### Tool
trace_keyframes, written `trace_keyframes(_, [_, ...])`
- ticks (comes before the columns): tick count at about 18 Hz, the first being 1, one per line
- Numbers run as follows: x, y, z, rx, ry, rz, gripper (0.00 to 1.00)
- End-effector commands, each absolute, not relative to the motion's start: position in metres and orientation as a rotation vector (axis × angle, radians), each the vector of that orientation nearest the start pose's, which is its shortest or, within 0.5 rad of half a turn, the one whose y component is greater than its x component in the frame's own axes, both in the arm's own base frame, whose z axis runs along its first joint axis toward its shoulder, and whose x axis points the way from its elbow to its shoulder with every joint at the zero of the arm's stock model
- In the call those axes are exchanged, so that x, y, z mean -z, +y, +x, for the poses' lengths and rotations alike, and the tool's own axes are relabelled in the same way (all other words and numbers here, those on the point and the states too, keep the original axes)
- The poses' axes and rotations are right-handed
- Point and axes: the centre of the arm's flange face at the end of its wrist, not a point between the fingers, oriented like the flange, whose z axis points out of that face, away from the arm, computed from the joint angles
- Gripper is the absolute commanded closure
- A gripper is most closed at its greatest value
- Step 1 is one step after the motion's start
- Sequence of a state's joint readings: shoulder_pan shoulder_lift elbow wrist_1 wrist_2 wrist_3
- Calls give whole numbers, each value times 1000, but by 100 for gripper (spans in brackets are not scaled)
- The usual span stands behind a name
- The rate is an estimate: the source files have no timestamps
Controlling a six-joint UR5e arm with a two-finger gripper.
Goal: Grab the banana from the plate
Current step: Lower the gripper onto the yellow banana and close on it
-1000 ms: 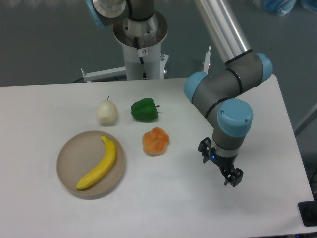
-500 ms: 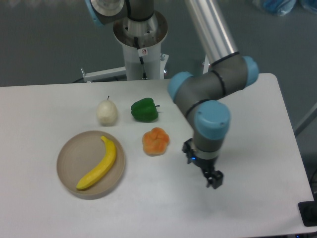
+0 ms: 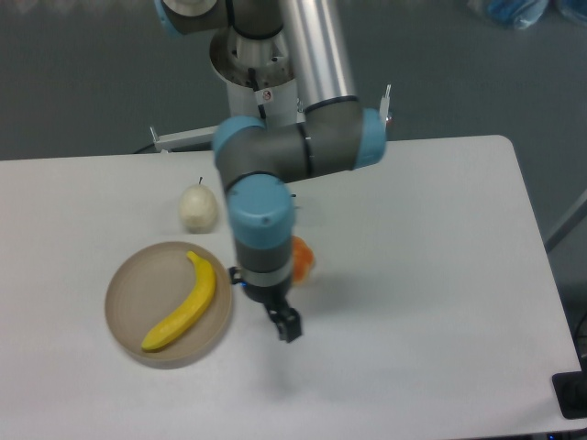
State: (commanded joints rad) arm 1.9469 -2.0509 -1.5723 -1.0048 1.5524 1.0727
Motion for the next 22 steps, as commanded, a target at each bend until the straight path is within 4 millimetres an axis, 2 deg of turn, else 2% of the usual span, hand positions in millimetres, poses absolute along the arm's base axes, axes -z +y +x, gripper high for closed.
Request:
trace_keyframes(3, [-256, 663, -79, -47, 994, -2908, 0])
trace_keyframes(6, [-235, 668, -56, -16, 855, -2977, 0])
trace_keyframes(9, [-211, 674, -42, -10, 759, -3020, 0])
trace_keyframes(12, [-200, 677, -39, -11, 733, -3025, 0])
trace_keyframes(19, [-195, 677, -38, -14, 698, -3041, 0])
trace_keyframes(20, [-191, 677, -37, -9, 699, -3048, 12])
trace_keyframes(21, [-191, 677, -38, -15, 695, -3051, 34])
trace_keyframes(22, [-191, 677, -37, -15, 688, -3053, 46])
